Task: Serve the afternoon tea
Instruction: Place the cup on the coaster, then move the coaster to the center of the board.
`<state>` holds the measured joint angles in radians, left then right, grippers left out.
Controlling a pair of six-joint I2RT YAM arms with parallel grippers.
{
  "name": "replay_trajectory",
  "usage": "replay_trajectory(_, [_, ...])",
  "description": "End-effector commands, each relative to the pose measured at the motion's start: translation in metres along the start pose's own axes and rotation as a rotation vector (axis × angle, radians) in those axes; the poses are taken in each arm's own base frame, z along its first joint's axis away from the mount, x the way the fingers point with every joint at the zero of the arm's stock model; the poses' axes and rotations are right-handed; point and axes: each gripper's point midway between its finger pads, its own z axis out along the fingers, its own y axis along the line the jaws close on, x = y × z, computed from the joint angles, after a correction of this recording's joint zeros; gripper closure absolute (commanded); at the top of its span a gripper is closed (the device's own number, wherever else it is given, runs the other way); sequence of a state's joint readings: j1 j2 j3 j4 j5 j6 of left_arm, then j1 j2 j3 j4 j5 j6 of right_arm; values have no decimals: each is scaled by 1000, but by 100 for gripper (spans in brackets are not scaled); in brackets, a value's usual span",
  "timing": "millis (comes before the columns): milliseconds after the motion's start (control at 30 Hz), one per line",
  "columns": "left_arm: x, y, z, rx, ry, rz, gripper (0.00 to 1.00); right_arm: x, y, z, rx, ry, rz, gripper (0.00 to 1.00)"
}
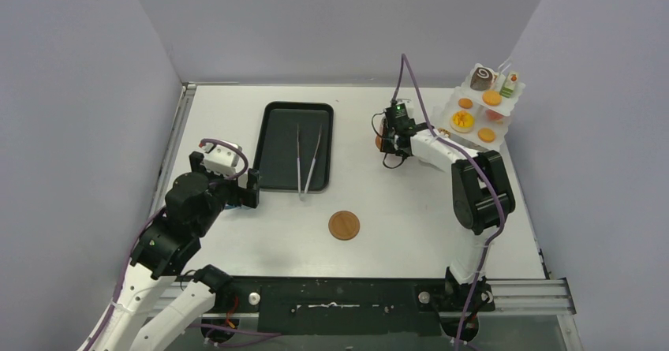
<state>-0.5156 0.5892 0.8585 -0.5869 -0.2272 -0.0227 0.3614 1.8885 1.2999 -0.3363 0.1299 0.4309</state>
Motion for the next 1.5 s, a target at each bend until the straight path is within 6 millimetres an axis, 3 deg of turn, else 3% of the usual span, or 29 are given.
replay_trajectory(0, [-17,-2,-1,13,-65,-14,3,-33,6,-31,-14,-88,29,65])
replay_trajectory(100, [-17,-3,-1,14,-65,-14,3,-37,4,-38,-5,-94,32,52])
replay_trajectory(267, [-17,-3,-1,16,-64,-13,3,-39,2,-53,-9,-90,28,40])
replay_trajectory(467, [-15,-3,1,13,-55,-11,3,-41,4,-80,-27,-108,8,33])
replay_trajectory(600, [-14,-3,2,11,-49,-11,3,-33,14,-102,-78,-111,1,35])
replay_trajectory(833, [-14,-3,2,9,-49,-12,3,4,41,-137,-189,-101,-8,48])
replay_trajectory(967, [-14,-3,1,13,-50,-11,3,34,75,-154,-301,-81,-38,67])
replay_trajectory(1200, [-14,-3,2,11,-50,-13,3,90,117,-169,-406,-33,-75,99])
replay_trajectory(1467, [-13,3,2,-21,-44,-10,3,162,154,-158,-451,63,-145,100])
